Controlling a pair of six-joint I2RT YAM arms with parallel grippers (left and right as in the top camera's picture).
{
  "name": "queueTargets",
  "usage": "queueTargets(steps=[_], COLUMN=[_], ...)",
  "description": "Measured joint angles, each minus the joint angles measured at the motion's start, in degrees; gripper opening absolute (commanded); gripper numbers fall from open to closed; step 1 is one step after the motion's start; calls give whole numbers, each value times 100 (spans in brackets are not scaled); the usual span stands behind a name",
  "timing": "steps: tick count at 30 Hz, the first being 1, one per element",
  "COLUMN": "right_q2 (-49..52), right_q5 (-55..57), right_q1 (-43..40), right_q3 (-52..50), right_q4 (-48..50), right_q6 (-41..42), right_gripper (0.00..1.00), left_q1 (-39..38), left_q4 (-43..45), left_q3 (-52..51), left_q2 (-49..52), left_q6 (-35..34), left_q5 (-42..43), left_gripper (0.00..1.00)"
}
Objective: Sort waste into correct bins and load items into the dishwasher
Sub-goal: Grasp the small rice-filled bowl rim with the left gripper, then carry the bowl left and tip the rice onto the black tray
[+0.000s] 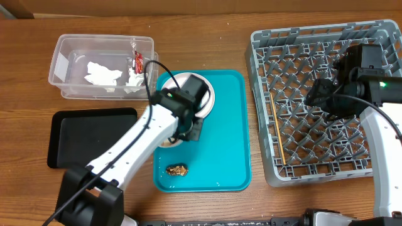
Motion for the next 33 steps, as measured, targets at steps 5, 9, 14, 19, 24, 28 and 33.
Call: queueTargets(steps=[5,9,14,19,24,28,33], right_q2=[0,0,0,0,0,0,0], right_q5=[0,0,0,-2,0,0,2], right_q1=[0,0,0,0,0,0,0], right_q3=[0,0,0,0,0,0,0], right_q4=[0,2,-2,-4,-11,-11,-13], right_q6=[0,0,2,-2,-2,-2,0], right_gripper=[63,63,63,63,63,63,63], left_q1=[984,2116,3580,4725,5744,6465,6900], left_q4=[-175,-101,74,114,170,157,48], left_q3=[28,26,26,-76,-634,-1047,-1196], left_q2=[-142,-146,-146,-146,-61,304,752], left_q6=[11,260,896,1631,2522,3091,3567], left_q5=[72,671,1928,3298,5167,6277,7361], left_gripper=[4,4,4,4,4,4,4])
